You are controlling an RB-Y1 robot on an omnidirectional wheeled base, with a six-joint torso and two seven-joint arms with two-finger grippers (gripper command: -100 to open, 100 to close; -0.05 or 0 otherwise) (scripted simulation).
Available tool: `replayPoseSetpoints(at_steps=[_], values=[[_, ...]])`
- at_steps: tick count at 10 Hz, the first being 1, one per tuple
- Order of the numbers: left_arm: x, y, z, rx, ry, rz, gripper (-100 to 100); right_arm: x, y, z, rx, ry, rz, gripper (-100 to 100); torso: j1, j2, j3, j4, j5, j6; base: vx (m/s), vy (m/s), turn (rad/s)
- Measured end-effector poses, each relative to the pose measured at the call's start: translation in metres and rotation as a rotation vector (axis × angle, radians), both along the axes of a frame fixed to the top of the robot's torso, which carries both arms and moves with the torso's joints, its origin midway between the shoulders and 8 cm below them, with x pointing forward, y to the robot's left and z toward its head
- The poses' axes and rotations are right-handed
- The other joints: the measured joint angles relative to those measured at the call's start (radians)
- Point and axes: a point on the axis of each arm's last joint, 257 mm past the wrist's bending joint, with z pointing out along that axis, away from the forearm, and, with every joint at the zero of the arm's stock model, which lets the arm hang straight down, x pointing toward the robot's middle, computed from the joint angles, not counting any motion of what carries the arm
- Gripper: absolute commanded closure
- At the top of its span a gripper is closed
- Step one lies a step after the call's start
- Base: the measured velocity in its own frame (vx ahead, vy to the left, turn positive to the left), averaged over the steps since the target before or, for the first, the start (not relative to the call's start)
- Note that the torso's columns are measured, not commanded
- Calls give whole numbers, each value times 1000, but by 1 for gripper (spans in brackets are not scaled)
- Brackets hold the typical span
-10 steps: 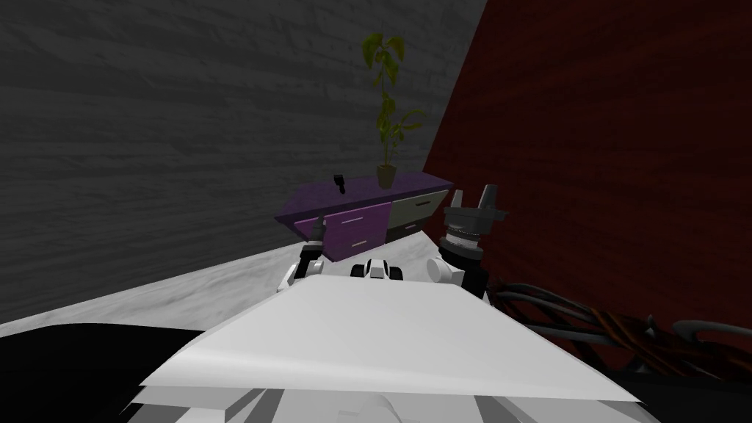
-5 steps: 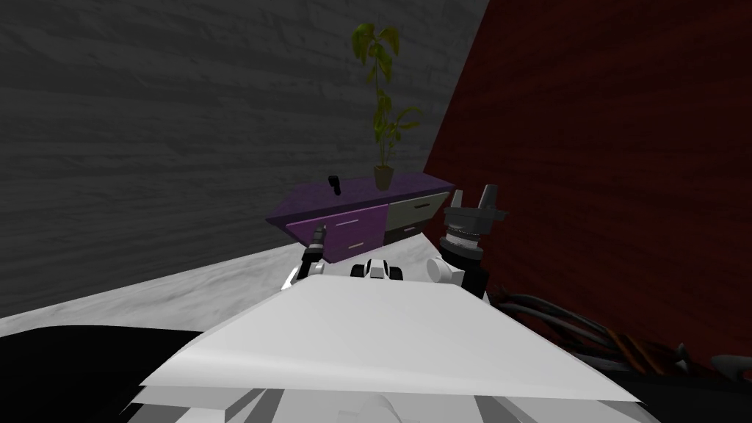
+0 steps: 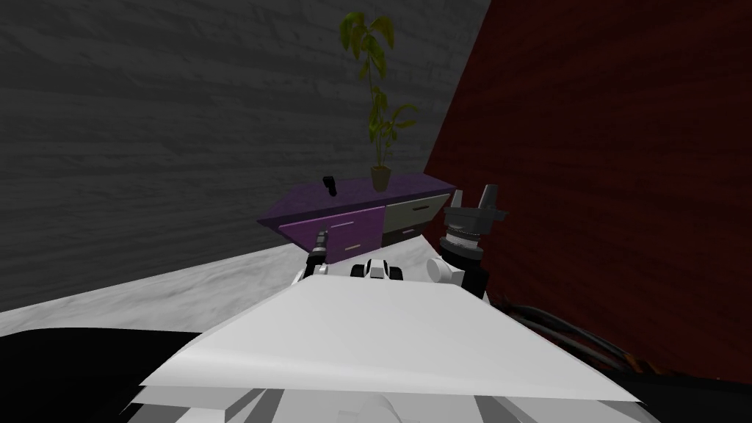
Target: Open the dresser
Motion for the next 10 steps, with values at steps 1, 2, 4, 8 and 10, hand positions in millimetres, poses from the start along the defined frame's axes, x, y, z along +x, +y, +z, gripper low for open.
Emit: replayPoseSetpoints(at_steps=[1,2,4,8,10], values=[[-1,-1,-13,-25,13,13,-100,0,0,0,0,0,0,0,1,0,0,0,0,0,33,-52,23],[-4,-5,-22,-53,20,26,-100,0,0,0,0,0,0,0,1,0,0,0,0,0,34,-42,26],[-7,-18,-34,-114,31,50,-100,0,0,0,0,0,0,0,0,-1,-1,0,0,0,25,-28,14],[-5,-23,-37,-140,33,61,100,0,0,0,0,0,0,0,0,-2,-1,-1,0,0,32,4,-5],[-2,-23,-26,-134,7,55,100,0,0,0,0,0,0,0,1,1,2,-5,5,0,-108,-42,5]])
